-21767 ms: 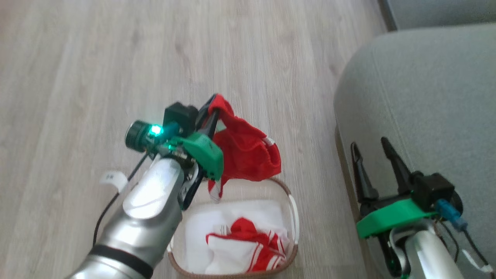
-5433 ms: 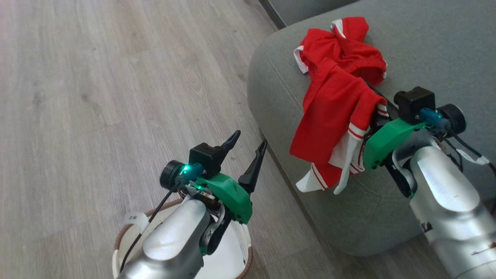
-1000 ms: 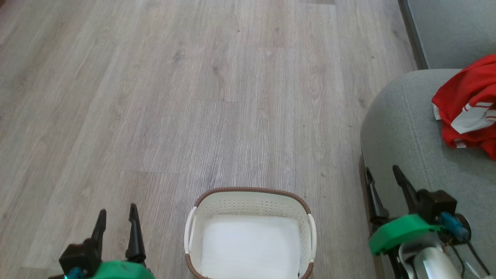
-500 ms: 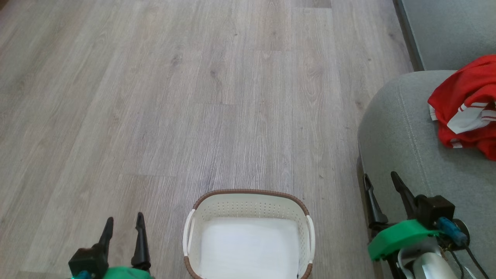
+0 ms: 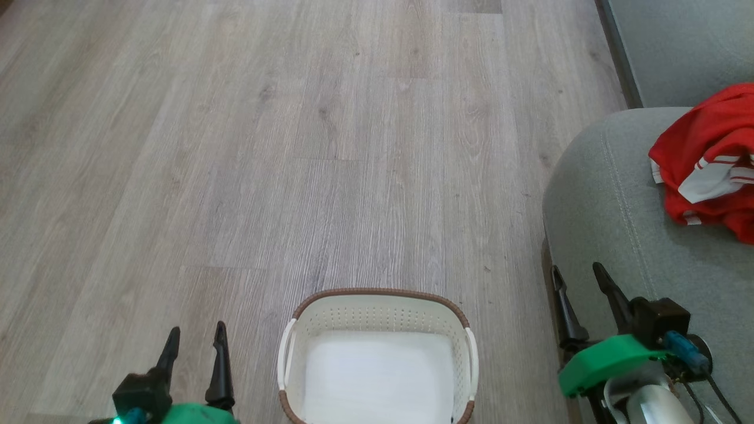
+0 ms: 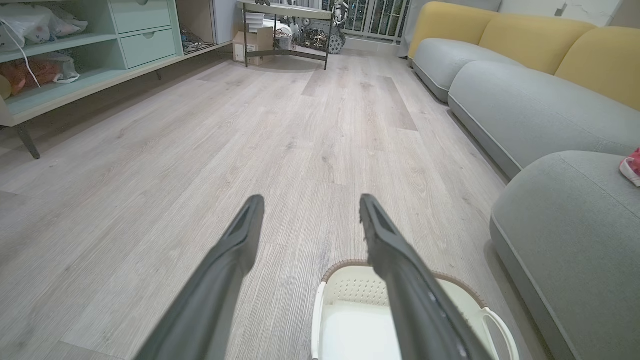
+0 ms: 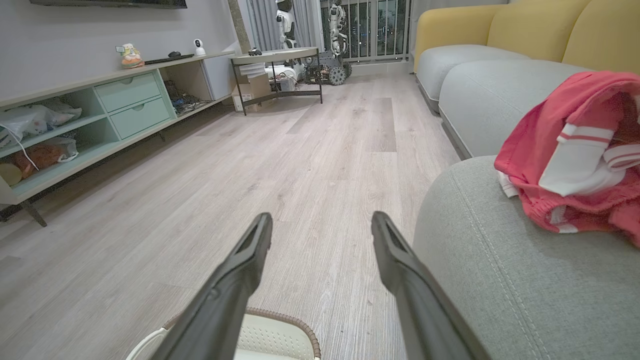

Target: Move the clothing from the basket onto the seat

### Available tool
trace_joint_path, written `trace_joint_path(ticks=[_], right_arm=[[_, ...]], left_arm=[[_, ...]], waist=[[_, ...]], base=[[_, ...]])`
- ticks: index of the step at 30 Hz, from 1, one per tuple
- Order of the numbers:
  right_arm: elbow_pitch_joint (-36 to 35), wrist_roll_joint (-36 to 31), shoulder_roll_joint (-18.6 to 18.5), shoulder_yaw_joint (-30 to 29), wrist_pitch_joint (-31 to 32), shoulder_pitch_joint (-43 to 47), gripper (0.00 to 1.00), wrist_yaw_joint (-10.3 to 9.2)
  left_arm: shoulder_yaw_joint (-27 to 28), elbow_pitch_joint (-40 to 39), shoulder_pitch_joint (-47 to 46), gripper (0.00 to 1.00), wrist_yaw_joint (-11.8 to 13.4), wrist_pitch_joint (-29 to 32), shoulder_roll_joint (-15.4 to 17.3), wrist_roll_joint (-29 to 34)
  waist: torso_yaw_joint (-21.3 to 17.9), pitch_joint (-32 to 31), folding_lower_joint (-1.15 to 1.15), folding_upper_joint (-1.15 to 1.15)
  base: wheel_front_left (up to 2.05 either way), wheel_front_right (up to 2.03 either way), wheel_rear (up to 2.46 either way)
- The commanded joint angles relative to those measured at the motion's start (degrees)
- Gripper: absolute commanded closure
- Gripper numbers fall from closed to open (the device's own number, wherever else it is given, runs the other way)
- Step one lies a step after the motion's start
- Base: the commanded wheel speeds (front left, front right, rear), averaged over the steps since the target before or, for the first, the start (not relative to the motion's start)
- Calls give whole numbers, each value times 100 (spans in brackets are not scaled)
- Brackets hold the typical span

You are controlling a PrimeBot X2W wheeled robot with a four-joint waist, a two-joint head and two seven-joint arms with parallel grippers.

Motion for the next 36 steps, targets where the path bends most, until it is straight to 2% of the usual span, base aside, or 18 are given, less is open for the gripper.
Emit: trace_joint_path(ticks=[1,17,18,19,22,36], right_arm=[[-154,29,4,142,-67,-95,0,-1],[-111,27,4,89,-69,-135,0,-1],[-108,27,4,88,-69,-140,100,-1],[84,3,1,-26,0,-1,100,1],[494,-1,5,-12,18,173,100,1],[391,850,5,-99,238,112,100,1]], left_arm=[[201,-151,-341,0,-1,-71,-12,65],[247,-73,-457,0,-23,-71,-76,176],[245,-65,-463,100,-25,-71,-81,180],[9,98,-131,100,-5,6,-72,109],[-21,501,43,100,-1,18,-129,99],[160,489,-116,100,-152,234,-156,-704]], waist=[[-2,2,0,0],[-2,41,0,0],[-4,43,0,0],[-3,44,0,0],[-5,45,0,0],[-63,67,0,0]], base=[[0,0,0],[0,0,0],[0,0,0],[0,0,0],[0,0,0],[0,0,0]])
